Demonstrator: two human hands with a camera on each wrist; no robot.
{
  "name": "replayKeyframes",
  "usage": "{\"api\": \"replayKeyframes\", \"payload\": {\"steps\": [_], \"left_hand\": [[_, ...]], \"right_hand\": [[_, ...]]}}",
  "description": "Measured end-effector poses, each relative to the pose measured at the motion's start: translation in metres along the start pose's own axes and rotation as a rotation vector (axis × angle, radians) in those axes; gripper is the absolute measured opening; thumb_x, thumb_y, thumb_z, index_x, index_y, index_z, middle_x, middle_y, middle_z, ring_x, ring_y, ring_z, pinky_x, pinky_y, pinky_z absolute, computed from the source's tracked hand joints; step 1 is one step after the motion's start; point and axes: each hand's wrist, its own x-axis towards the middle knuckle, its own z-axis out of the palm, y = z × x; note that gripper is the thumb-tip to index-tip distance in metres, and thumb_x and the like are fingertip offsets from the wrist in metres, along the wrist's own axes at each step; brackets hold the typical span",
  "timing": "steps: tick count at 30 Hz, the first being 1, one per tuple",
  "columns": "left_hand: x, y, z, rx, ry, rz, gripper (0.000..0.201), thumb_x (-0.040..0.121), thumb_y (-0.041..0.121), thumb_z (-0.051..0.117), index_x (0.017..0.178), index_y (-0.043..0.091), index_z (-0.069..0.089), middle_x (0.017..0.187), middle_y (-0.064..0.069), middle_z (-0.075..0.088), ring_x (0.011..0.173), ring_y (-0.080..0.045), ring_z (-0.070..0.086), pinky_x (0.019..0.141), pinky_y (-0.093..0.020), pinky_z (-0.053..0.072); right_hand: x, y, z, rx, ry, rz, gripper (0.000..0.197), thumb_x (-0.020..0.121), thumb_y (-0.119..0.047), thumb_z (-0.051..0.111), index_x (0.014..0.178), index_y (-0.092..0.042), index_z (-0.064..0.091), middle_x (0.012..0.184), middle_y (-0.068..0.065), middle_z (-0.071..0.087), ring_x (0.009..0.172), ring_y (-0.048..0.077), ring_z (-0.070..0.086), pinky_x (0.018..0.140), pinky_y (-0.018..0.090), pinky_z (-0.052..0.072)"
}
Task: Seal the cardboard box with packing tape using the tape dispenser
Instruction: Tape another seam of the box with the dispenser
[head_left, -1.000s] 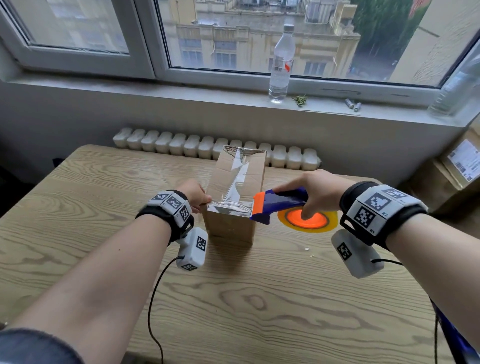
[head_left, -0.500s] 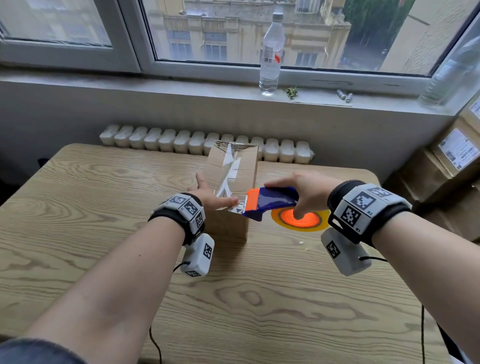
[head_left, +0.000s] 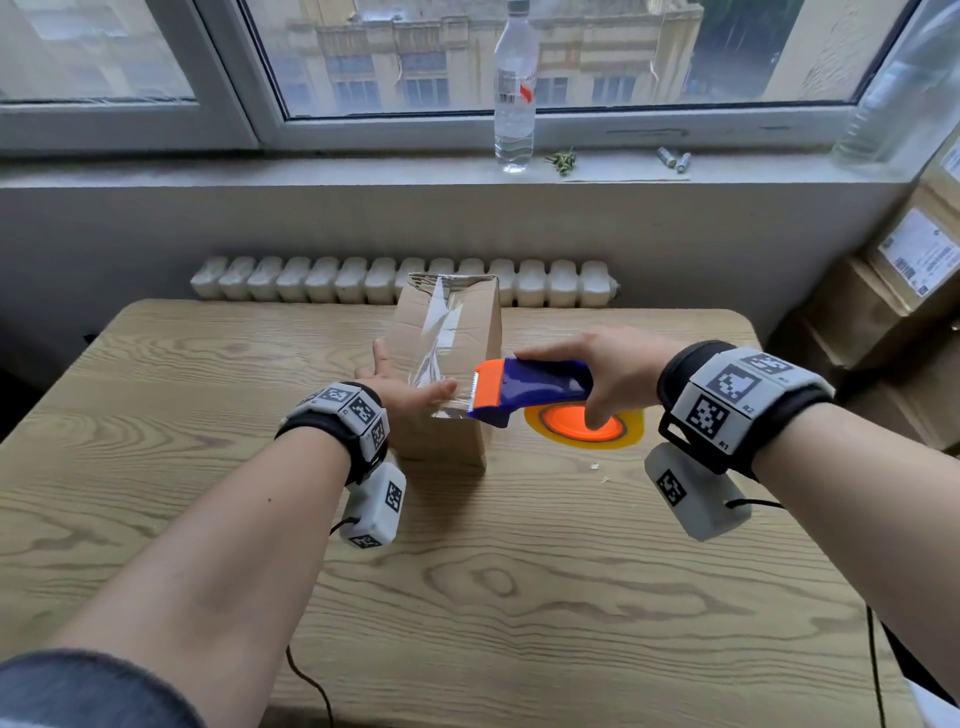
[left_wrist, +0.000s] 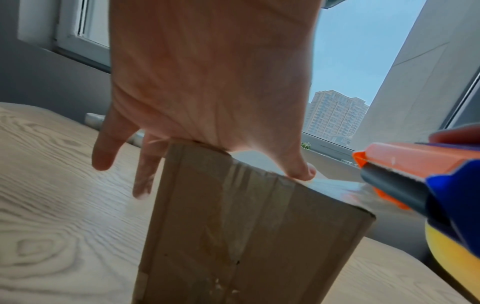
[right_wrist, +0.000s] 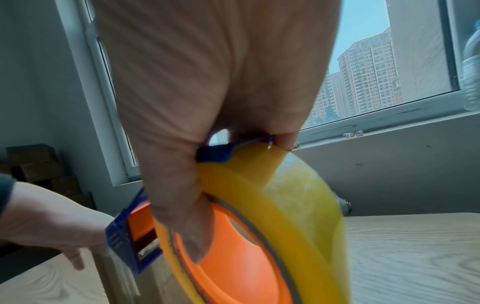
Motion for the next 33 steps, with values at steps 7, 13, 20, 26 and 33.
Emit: {"api": "replayKeyframes", "payload": {"steps": [7,13,20,26,33], "left_hand": [[-0.006,0.004,-0.001,0.079,0.015,-0.032,0.126,0.066,0.083,0.049,0.148,0.024,-0.026,0.159,-0.019,-0.012,0.148,-0.039,-0.002,0.117,-0.056,0.002],[-0.001,0.002,0.000,0.099,-0.010,-0.026,0.144,0.042,0.096,0.038,0.149,0.021,-0.022,0.159,-0.019,-0.014,0.148,-0.038,-0.007,0.116,-0.058,-0.002],[-0.001,0.001,0.003,0.025,-0.005,-0.040,0.128,0.062,0.087,0.046,0.150,0.023,-0.023,0.159,-0.019,-0.017,0.148,-0.036,-0.006,0.118,-0.053,0.001],[-0.007,0.005,0.000,0.022,-0.014,-0.028,0.125,0.067,0.083,0.047,0.147,0.024,-0.028,0.159,-0.018,-0.016,0.148,-0.036,-0.001,0.118,-0.051,0.004],[-0.006,0.002,0.001,-0.011,-0.022,-0.016,0.126,0.067,0.082,0.050,0.146,0.027,-0.030,0.158,-0.017,-0.020,0.148,-0.036,-0.002,0.118,-0.052,0.005]], "right_hand": [[-0.027,0.041,0.003,0.051,-0.018,0.047,0.100,0.063,-0.005,0.075,0.142,-0.050,0.032,0.117,-0.012,0.054,0.095,0.014,0.051,0.073,0.026,0.041],[-0.019,0.040,0.023,-0.015,-0.054,0.054,0.096,0.065,-0.003,0.070,0.142,-0.048,0.034,0.107,-0.005,0.058,0.089,0.018,0.051,0.061,0.026,0.041],[0.020,0.022,0.035,-0.045,-0.074,-0.003,0.090,0.066,0.002,0.060,0.138,-0.048,0.039,0.090,-0.009,0.054,0.082,0.019,0.052,0.059,0.029,0.042],[0.038,0.012,0.034,-0.006,-0.061,0.018,0.086,0.067,0.002,0.059,0.136,-0.047,0.044,0.095,-0.013,0.053,0.082,0.015,0.053,0.055,0.026,0.041],[0.042,0.008,0.039,0.151,-0.068,0.138,0.066,0.063,-0.008,0.069,0.121,-0.038,0.064,0.083,-0.005,0.065,0.074,0.016,0.056,0.058,0.025,0.044]]}}
